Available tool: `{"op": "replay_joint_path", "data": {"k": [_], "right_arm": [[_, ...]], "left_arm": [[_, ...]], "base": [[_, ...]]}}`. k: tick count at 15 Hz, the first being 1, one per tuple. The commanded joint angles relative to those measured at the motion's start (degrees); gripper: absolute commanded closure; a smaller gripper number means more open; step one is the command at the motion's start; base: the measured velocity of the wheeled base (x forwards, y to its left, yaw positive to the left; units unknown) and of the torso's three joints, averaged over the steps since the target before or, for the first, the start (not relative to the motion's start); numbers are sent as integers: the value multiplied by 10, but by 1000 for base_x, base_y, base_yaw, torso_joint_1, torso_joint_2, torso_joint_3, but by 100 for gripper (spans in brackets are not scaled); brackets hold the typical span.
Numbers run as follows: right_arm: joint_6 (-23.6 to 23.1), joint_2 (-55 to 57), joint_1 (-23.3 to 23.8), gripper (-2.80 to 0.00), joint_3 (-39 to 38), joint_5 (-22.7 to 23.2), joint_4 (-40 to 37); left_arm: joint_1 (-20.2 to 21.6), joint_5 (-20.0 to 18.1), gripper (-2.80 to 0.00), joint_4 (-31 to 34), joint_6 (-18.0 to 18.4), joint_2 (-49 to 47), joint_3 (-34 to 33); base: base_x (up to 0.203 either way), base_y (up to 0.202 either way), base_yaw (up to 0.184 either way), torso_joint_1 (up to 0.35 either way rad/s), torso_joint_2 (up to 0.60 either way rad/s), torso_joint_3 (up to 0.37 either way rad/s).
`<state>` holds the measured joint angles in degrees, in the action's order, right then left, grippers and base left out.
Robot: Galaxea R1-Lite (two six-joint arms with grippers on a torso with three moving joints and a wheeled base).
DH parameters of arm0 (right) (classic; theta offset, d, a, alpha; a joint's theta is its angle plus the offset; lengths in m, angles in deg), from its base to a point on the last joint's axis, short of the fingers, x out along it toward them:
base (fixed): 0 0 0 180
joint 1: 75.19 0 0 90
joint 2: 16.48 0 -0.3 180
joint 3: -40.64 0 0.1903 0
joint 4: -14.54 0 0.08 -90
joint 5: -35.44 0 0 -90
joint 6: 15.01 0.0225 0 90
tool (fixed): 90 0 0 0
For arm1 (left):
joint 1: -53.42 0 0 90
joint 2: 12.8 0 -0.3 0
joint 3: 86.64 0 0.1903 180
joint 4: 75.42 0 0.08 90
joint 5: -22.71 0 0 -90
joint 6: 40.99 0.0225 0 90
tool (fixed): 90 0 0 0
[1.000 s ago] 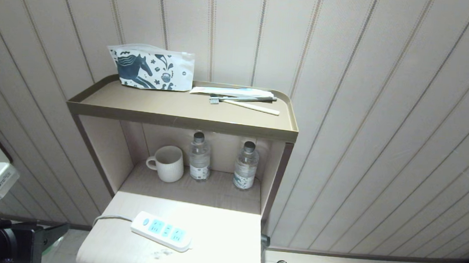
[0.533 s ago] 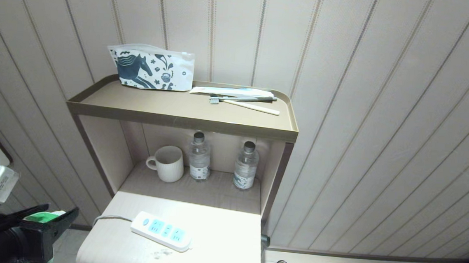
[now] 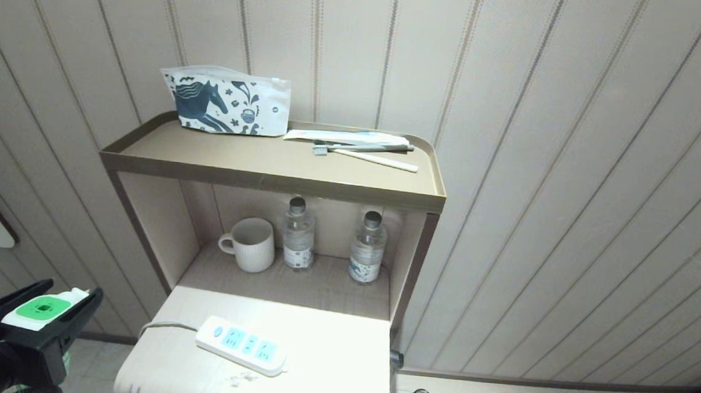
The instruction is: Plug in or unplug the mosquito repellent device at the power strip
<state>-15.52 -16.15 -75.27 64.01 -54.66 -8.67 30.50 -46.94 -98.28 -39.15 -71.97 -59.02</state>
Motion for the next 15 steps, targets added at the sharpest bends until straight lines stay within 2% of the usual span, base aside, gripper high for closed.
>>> {"op": "replay_joint_path", "data": {"k": [1,3,5,8,9,10,11,12,13,15], "right_arm": [[0,2,0,0,0,0,0],[0,2,0,0,0,0,0],[0,2,0,0,0,0,0],[0,2,0,0,0,0,0],[0,2,0,0,0,0,0],[0,2,0,0,0,0,0],[0,2,0,0,0,0,0],[0,2,0,0,0,0,0],[0,2,0,0,0,0,0],[0,2,0,0,0,0,0]], "left_arm": [[27,1,0,-7,1,-1,11],[87,-11,0,-17,12,-20,15],[130,-75,0,-32,52,-23,7],[167,-82,0,-47,72,-21,-3],[171,-80,0,-49,64,-19,-31],[174,-66,0,-51,35,-12,-43],[157,-65,0,-50,25,-10,-43],[125,-77,0,-55,20,-13,-43],[114,-87,0,-71,16,-25,-43],[114,-89,0,-80,22,-36,-43]], "base": [[0,0,0,0,0,0],[0,0,0,0,0,0],[0,0,0,0,0,0],[0,0,0,0,0,0],[0,0,0,0,0,0],[0,0,0,0,0,0],[0,0,0,0,0,0],[0,0,0,0,0,0],[0,0,0,0,0,0],[0,0,0,0,0,0]]}}
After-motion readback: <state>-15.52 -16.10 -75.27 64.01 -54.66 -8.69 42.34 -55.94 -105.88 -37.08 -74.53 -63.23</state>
